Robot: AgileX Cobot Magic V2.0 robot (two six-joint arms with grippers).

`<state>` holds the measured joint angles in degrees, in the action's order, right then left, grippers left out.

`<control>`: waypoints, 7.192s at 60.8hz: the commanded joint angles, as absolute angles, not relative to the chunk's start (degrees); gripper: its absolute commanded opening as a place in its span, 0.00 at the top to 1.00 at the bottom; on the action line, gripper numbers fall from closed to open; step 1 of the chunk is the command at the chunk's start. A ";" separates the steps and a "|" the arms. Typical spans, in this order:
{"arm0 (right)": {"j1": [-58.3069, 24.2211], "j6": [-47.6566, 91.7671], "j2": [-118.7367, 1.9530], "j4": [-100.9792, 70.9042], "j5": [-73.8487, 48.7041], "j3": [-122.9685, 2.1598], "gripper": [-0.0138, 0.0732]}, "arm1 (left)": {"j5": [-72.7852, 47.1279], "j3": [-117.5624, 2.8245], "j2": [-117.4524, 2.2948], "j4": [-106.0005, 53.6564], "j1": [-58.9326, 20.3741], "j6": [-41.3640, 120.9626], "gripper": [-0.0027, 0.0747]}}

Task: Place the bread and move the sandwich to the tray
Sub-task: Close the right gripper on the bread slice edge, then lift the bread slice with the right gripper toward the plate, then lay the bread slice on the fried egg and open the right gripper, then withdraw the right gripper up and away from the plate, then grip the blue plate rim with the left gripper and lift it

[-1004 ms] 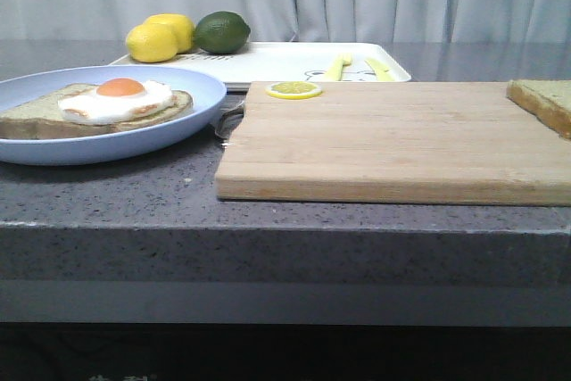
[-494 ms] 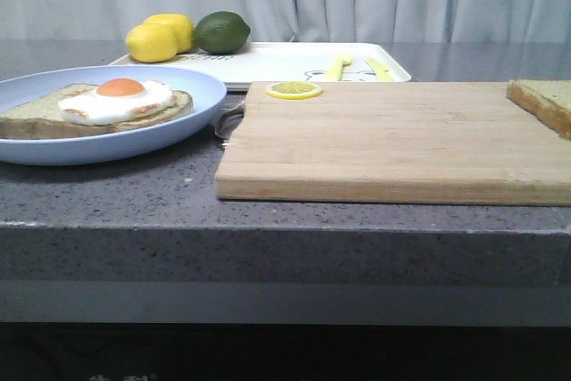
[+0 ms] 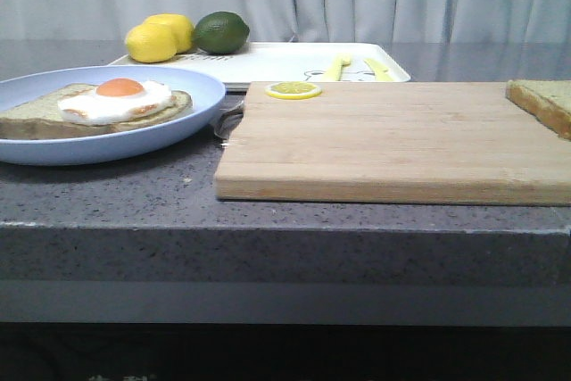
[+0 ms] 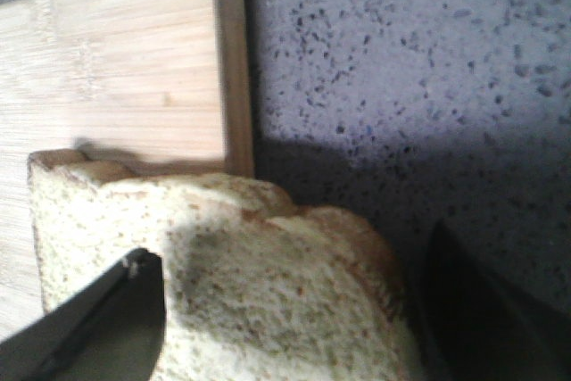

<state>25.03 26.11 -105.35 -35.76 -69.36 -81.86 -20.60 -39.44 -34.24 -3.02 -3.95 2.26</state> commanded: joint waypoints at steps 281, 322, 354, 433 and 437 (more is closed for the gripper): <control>-4.82 3.51 -13.45 -5.93 -15.64 -20.97 0.93 | -18.31 -43.45 -38.80 -3.42 -3.98 1.90 0.10; -4.82 3.51 -13.45 -5.93 -15.70 -20.97 0.93 | -32.91 -61.21 -79.57 -3.09 -3.98 2.54 0.10; -4.82 3.51 -13.45 -5.93 -15.87 -20.97 0.93 | -31.43 -62.51 -88.10 -3.19 -3.98 2.54 0.29; -4.82 3.51 -13.45 -5.99 -16.00 -20.97 0.93 | -51.46 -72.73 -81.74 -58.50 7.67 34.08 0.99; -4.82 3.51 -13.45 -5.99 -16.00 -20.97 0.93 | -51.87 -77.93 -85.00 -58.50 6.13 33.97 0.99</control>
